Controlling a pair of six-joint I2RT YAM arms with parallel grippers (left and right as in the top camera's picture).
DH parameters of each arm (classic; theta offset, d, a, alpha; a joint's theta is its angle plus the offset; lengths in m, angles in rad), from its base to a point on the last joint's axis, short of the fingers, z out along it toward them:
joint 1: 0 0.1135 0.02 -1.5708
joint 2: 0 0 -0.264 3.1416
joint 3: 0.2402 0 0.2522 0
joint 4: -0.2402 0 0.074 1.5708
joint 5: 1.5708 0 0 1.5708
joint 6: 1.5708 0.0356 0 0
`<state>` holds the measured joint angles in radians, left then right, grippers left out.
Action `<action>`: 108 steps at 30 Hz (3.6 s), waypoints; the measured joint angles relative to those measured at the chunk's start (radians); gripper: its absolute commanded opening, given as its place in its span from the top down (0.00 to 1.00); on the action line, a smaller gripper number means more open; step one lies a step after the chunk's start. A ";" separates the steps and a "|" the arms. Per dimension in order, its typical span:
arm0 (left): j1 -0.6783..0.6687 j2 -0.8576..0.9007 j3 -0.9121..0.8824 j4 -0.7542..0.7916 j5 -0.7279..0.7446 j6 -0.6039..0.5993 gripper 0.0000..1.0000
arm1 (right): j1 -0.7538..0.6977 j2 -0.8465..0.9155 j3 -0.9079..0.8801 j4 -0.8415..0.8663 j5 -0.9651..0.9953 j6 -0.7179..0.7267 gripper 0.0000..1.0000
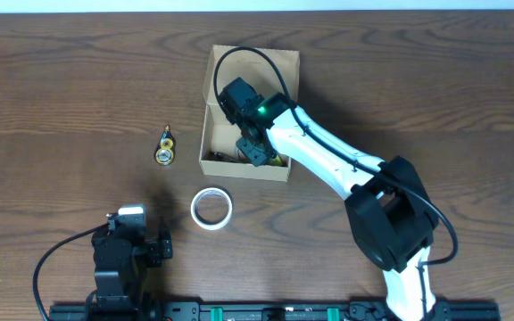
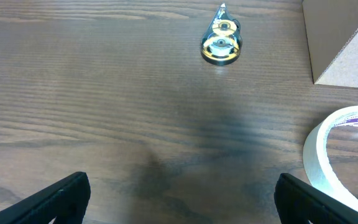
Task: Pack container
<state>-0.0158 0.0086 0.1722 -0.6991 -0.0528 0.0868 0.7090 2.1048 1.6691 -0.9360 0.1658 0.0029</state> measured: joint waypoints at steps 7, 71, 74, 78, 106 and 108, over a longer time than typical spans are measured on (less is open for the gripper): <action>0.000 0.000 0.000 0.000 0.000 0.000 0.05 | 0.000 0.000 0.023 0.019 0.021 0.000 0.63; 0.000 0.000 0.000 0.000 0.000 0.000 0.05 | -0.243 -1.743 -1.403 0.290 0.182 0.171 0.01; 0.000 0.000 0.000 0.000 0.000 0.000 0.05 | -0.243 -1.743 -1.403 0.290 0.183 0.171 0.01; 0.000 0.000 0.000 -0.008 -0.025 0.035 0.05 | -0.243 -1.743 -1.403 0.290 0.183 0.171 0.01; -0.014 1.033 0.670 0.271 0.299 0.105 0.05 | -0.243 -1.747 -1.403 0.289 0.184 0.169 0.01; -0.014 1.076 0.697 0.270 0.314 0.104 0.05 | -0.243 -1.747 -1.403 0.289 0.184 0.169 0.01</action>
<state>-0.0299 1.0843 0.8688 -0.4286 0.2615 0.1909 0.4656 0.3576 0.2657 -0.6468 0.3496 0.1715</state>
